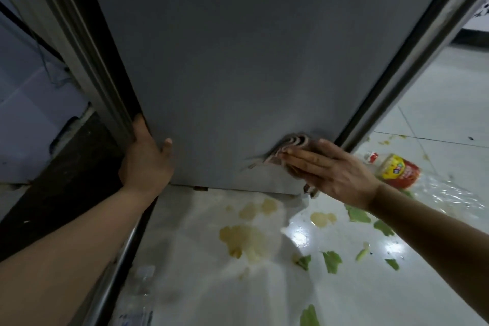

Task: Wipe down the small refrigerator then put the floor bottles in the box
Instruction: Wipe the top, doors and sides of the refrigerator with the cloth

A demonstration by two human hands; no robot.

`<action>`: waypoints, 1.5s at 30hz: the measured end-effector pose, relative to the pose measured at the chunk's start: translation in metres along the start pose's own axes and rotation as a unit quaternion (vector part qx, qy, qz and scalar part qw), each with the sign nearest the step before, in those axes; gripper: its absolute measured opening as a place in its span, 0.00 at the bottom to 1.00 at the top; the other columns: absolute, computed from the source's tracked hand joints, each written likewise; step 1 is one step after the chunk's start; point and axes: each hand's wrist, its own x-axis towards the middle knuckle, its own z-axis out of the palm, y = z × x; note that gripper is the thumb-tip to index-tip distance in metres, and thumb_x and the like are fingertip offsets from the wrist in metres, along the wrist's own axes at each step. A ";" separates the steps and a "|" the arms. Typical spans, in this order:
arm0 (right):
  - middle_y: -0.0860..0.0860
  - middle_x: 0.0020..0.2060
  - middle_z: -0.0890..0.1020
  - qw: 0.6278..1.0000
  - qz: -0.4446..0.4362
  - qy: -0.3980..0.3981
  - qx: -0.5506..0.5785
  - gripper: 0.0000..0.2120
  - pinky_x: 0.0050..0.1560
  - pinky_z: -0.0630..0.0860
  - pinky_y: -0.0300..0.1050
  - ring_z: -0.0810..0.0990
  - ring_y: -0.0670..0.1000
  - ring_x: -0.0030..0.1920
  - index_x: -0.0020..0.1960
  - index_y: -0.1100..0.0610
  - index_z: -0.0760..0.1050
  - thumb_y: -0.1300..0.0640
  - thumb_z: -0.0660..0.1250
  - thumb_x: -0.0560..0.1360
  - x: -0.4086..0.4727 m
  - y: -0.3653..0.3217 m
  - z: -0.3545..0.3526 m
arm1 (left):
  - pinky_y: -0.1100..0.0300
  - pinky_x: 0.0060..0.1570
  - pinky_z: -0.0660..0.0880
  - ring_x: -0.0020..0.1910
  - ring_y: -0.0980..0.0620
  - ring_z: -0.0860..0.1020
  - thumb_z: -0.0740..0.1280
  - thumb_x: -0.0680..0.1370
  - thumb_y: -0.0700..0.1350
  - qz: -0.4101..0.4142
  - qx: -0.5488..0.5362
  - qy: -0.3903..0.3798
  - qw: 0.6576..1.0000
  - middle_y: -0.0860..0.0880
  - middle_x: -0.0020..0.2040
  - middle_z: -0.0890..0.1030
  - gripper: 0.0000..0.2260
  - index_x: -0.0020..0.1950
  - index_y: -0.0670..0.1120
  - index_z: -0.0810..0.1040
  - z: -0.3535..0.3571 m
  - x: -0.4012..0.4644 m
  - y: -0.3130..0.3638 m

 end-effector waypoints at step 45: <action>0.58 0.47 0.76 0.990 0.116 -0.010 0.077 0.12 0.45 0.64 0.52 0.68 0.58 0.44 0.49 0.59 0.80 0.62 0.58 0.76 -0.016 -0.076 0.061 | 0.60 0.43 0.68 0.46 0.46 0.80 0.67 0.75 0.49 -0.003 0.015 -0.005 1.000 0.48 0.43 0.79 0.14 0.53 0.43 0.69 0.028 0.016 -0.053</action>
